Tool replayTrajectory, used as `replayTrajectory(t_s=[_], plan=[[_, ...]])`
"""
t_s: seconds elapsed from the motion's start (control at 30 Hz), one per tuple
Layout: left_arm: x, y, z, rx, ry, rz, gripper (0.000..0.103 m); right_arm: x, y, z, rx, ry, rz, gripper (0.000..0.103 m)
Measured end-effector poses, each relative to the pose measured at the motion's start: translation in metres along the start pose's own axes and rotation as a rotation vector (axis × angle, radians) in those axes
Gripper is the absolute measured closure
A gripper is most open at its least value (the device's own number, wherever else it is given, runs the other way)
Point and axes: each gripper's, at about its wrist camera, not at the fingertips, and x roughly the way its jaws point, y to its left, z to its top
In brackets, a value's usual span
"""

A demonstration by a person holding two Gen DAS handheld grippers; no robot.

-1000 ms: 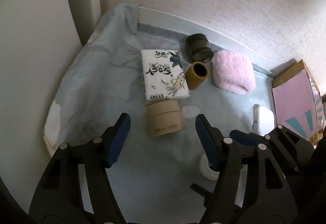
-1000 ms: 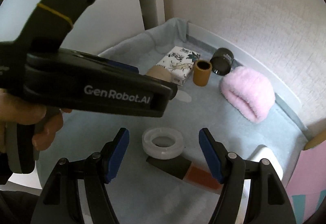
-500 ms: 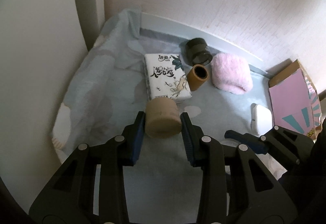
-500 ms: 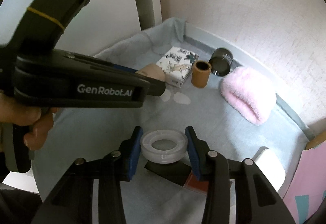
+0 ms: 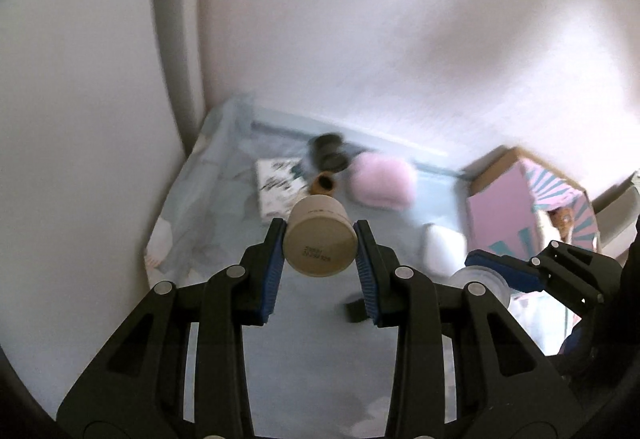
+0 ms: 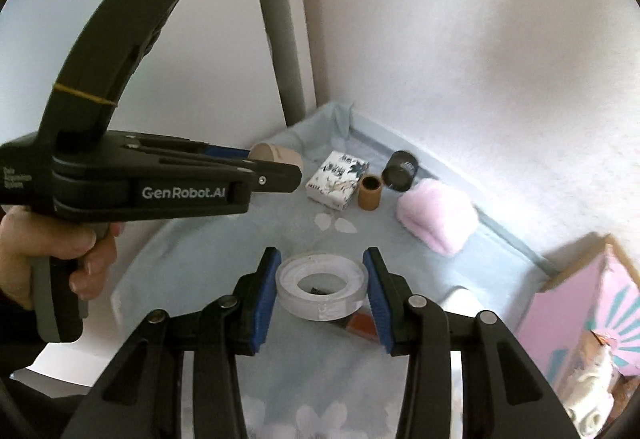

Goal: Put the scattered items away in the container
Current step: 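Grasp the tape roll with right tool while left tool grasps the tan jar, then carry the clear tape roll and tan jar over the box and open both tools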

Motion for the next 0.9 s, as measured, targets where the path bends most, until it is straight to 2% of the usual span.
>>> replayTrajectory(t_s=[0.2,0.43,0.6,0.77,0.9], plan=[[-0.022,-0.067,0.016,0.065,-0.051,-0.062,0.072,-0.058,-0.024,-0.002,0.047,-0.049,-0.019,0.064],[-0.028,-0.141,0.029,0.134,-0.052,-0.148,0.072,-0.125,-0.080,-0.018,0.116,-0.125,-0.130,0.064],[-0.009,-0.194,0.031,0.173,-0.029,-0.200,0.072,-0.160,-0.130,-0.037,0.179,-0.146,-0.216,0.064],[0.015,-0.242,0.024,0.221,0.017,-0.226,0.072,-0.183,-0.171,-0.061,0.233,-0.120,-0.277,0.064],[0.038,-0.267,0.015,0.234,0.049,-0.234,0.072,-0.189,-0.201,-0.081,0.288,-0.086,-0.307,0.064]])
